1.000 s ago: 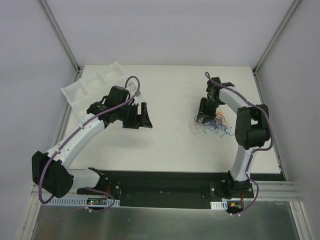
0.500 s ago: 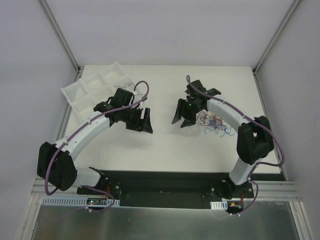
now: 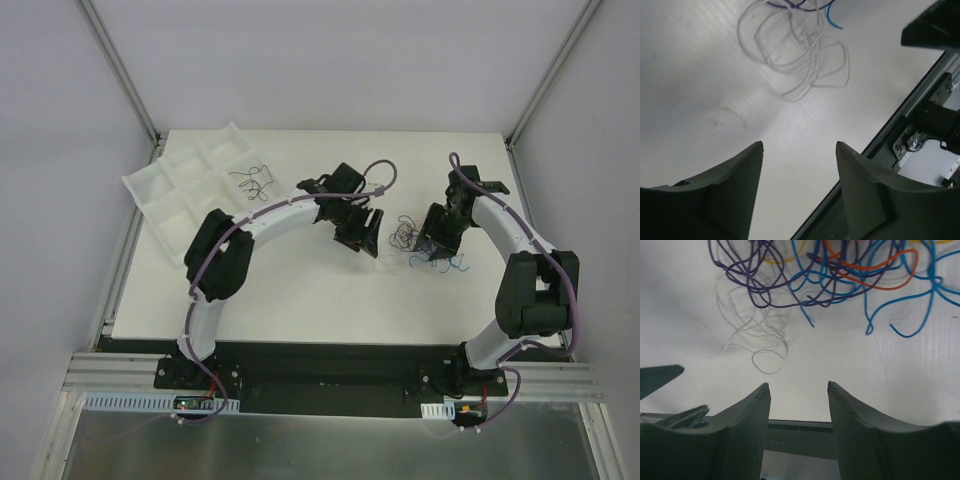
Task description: Untangle the cables
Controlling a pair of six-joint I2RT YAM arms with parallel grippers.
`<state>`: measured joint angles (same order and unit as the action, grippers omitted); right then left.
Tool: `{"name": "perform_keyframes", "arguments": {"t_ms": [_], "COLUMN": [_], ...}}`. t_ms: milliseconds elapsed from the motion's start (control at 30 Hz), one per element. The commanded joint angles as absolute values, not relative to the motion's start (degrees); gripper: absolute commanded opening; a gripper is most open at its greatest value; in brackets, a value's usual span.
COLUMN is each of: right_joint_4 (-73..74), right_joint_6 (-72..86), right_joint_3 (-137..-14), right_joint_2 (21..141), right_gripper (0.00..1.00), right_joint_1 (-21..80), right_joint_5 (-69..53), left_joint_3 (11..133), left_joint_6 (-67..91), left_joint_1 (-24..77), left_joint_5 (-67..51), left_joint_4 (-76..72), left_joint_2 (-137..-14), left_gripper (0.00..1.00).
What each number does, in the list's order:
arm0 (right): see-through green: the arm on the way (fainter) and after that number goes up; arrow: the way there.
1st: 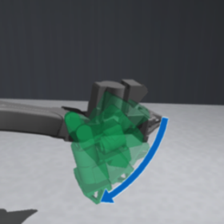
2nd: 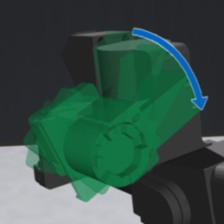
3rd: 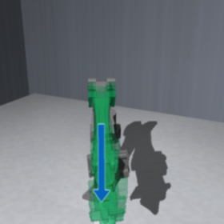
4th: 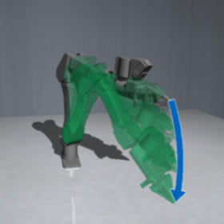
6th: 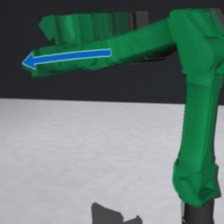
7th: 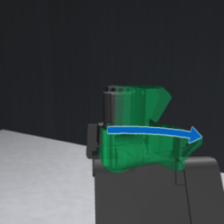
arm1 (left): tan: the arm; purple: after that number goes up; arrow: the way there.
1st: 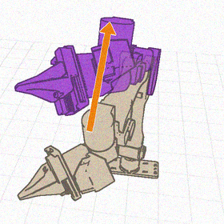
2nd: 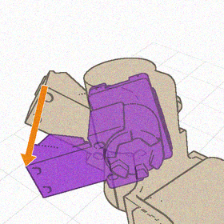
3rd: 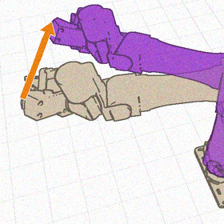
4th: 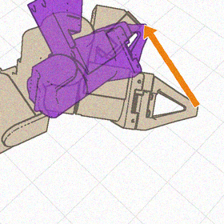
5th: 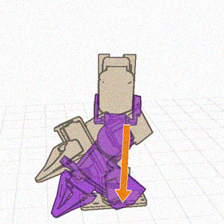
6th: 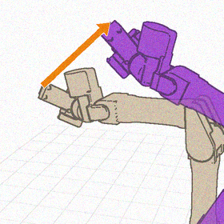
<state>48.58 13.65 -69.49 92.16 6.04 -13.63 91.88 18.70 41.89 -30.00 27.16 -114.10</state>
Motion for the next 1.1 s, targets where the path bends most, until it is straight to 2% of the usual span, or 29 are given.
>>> {"name": "perform_keyframes", "arguments": {"t_ms": [0,67,167,267,500,567,633,900,1067], "right_joint_4": [54.1,54.7,54.3,52.7,48.6,47.9,46.6,43.5,44.1], "right_joint_6": [10.4,9.9,9.5,9.5,9.5,9.9,10.5,13.4,13.0], "right_joint_3": [-73.6,-74.8,-75.3,-74.1,-72.5,-72.2,-71.4,-71.9,-76.7], "right_joint_2": [90.9,90.9,91.3,92.5,95.3,96.1,97.3,104.3,109.0], "right_gripper": [0.52,0.52,0.51,0.51,0.53,0.56,0.58,0.55,0.55], "right_joint_1": [5.1,5.1,5.2,5.3,9.3,11.6,13.6,19.3,19.0], "right_joint_5": [-9.0,-8.9,-9.4,-10.5,-9.1,-7.8,-6.3,-1.1,7.3], "left_joint_3": [102.3,105.4,107.3,107.9,104.7,103.3,102.0,95.3,86.9], "left_joint_6": [18.5,19.2,19.6,19.0,18.3,17.6,17.1,18.0,14.9], "left_joint_1": [45.2,46.5,47.4,47.5,47.5,47.5,47.4,47.5,47.5], "left_joint_5": [-30.6,-30.9,-30.0,-28.3,-26.5,-25.7,-25.7,-29.5,-24.1], "left_joint_4": [26.8,26.9,26.8,26.8,26.8,26.8,26.8,27.1,27.9], "left_joint_2": [-124.4,-127.8,-130.2,-131.4,-128.8,-126.4,-124.2,-114.6,-102.8], "left_gripper": [0.54,0.5,0.51,0.46,0.08,0.01,0.0,0.0,0.0]}}
